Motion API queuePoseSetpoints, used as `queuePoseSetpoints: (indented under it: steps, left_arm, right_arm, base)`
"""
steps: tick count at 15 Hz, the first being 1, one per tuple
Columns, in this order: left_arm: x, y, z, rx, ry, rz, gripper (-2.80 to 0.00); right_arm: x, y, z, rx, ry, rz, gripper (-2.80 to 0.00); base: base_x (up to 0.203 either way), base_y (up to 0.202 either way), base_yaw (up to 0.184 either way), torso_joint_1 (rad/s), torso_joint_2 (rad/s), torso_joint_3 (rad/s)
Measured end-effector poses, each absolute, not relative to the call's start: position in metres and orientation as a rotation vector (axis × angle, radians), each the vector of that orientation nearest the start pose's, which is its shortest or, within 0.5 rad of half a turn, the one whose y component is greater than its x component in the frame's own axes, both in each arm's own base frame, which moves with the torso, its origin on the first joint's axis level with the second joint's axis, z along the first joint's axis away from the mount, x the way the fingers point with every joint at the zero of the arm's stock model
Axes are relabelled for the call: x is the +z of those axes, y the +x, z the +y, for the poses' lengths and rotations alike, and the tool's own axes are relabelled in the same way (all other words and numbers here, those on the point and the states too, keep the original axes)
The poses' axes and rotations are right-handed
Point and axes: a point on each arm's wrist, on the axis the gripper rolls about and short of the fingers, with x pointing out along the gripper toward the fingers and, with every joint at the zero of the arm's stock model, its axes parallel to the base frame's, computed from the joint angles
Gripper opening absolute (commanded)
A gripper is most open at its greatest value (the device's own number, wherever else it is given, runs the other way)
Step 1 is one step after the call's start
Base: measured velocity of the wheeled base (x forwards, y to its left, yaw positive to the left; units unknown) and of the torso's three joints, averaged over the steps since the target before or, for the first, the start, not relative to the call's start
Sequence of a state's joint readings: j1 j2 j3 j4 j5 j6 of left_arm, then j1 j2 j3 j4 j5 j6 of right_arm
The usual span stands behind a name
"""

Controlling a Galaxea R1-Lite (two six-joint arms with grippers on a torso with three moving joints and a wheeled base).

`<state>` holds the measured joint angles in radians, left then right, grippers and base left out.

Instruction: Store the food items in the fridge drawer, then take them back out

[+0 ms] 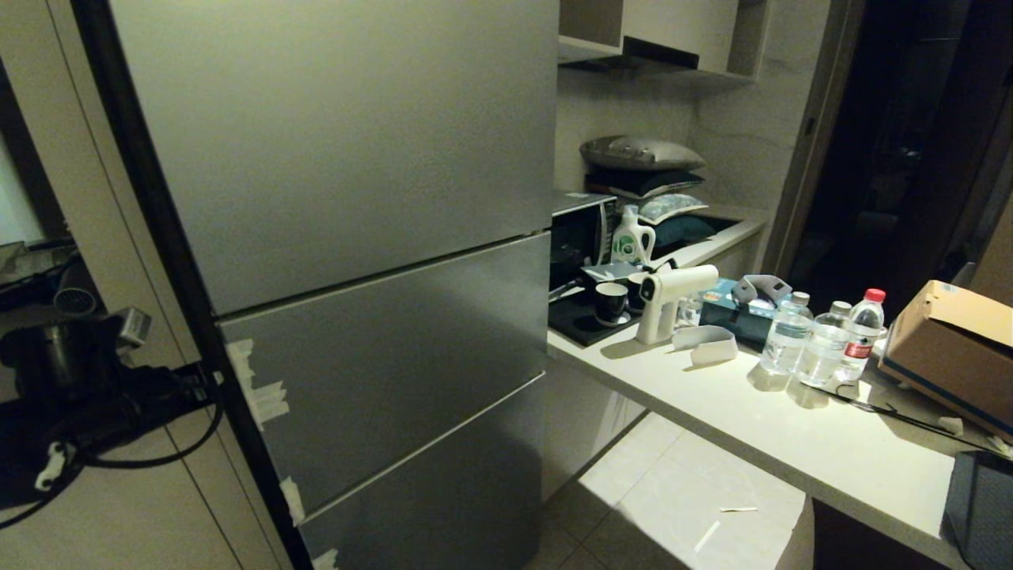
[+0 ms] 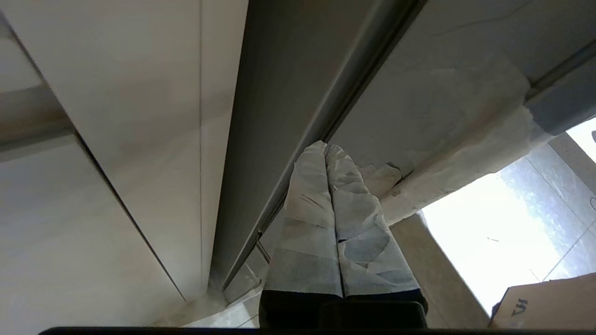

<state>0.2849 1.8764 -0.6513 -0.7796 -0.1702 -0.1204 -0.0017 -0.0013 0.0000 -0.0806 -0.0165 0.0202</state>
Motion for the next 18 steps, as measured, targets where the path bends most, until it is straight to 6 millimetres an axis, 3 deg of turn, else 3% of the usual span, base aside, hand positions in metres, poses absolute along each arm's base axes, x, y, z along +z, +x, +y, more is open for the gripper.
queuePoseSetpoints:
  steps: [8, 18]
  left_arm:
    - [0.102, 0.303, 0.069, 0.095, -0.224, 0.436, -2.8]
    - [0.1, 0.294, 0.064, 0.049, -0.235, 0.454, -2.8]
  right_arm:
    - [0.084, -0.023, 0.0, -0.018, 0.017, -0.08, -2.8]
    - [0.084, -0.023, 0.0, -0.018, 0.016, -0.08, -2.8]
  base:
    - [0.0, 0.0, 0.0, 0.0, 0.0, 0.0]
    - [0.0, 0.0, 0.0, 0.0, 0.0, 0.0]
